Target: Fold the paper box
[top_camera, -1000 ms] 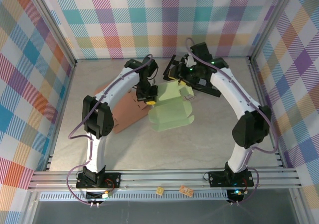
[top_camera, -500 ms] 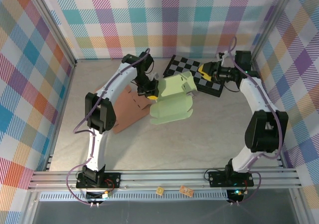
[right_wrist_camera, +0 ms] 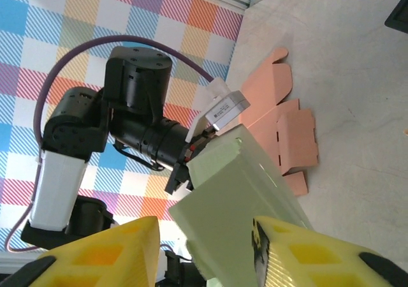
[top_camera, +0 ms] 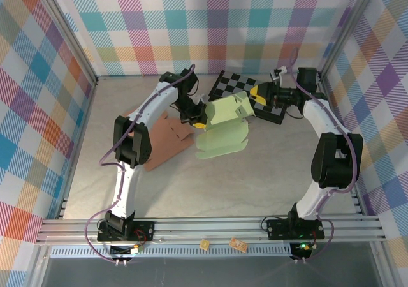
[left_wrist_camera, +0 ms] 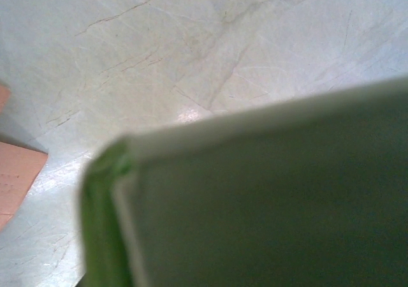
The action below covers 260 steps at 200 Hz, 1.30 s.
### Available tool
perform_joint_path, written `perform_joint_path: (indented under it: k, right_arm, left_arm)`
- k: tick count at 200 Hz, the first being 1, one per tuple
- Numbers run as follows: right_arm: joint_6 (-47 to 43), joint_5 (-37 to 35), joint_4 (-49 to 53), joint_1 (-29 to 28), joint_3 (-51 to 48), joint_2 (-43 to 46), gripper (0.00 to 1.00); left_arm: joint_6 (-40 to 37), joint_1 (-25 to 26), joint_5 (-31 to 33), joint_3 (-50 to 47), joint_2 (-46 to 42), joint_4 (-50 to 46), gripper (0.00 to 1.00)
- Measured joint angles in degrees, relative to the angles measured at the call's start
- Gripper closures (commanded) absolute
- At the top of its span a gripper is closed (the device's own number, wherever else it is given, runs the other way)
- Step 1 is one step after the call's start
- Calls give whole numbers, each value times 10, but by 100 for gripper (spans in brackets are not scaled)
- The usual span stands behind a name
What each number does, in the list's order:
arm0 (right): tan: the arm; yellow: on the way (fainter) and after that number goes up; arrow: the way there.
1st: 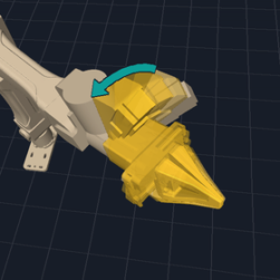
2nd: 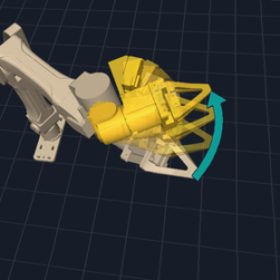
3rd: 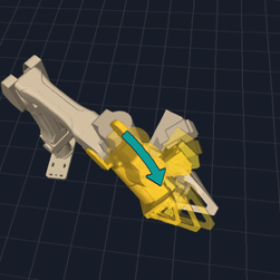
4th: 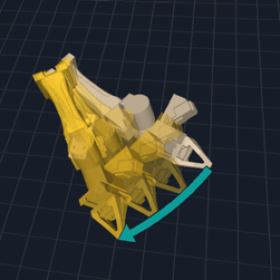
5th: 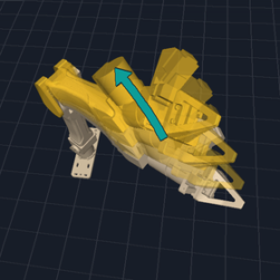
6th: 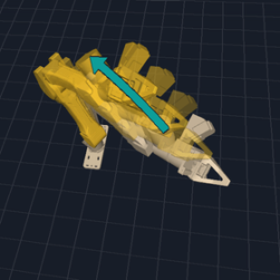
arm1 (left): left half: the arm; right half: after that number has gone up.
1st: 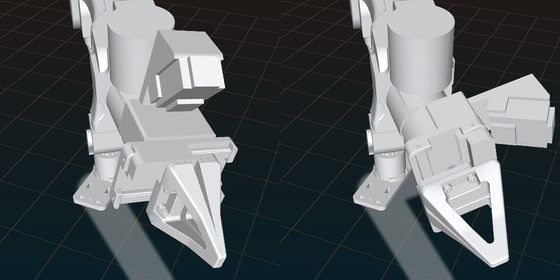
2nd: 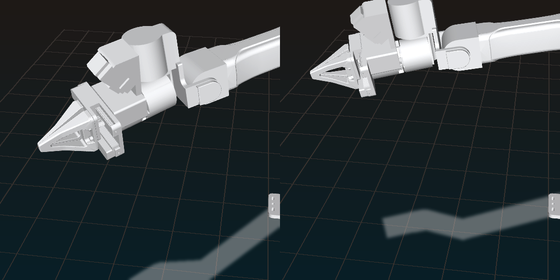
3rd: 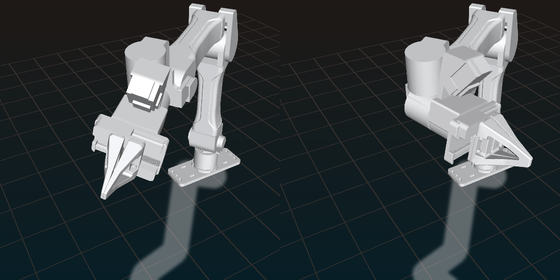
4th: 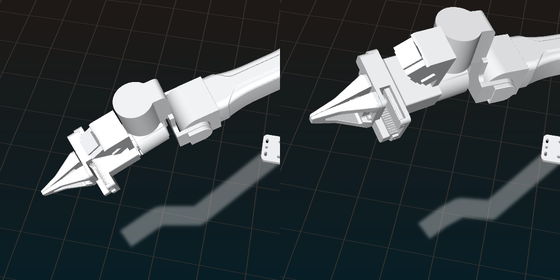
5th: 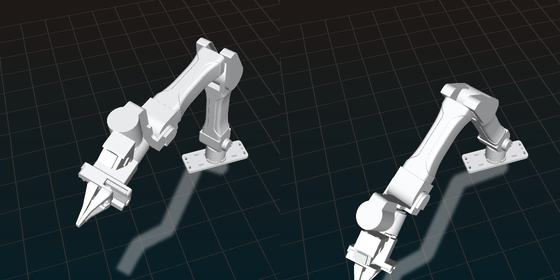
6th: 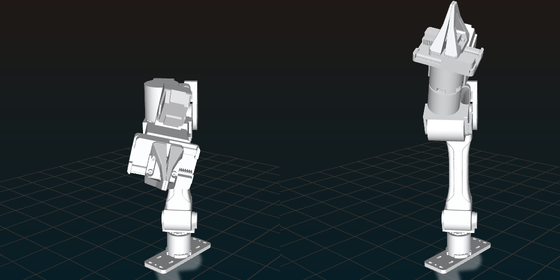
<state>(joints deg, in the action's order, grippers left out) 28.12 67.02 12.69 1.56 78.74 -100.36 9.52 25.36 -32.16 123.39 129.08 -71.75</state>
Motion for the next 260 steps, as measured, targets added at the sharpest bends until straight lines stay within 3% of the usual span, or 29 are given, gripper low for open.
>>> perform_joint_path:
  k: [109, 184, 260]
  right_arm:
    - [-24, 2, -9, 7, -44, -17, 61]
    - [21, 28, -79, 8, -55, -38, 60]
    - [-19, 16, -21, -17, -31, -32, 58]
  left_arm:
    - [1, 0, -19, 0, 0, 14, 100]
    - [3, 0, -19, 0, 0, 14, 100]
    - [12, 0, -19, 0, 0, 14, 100]
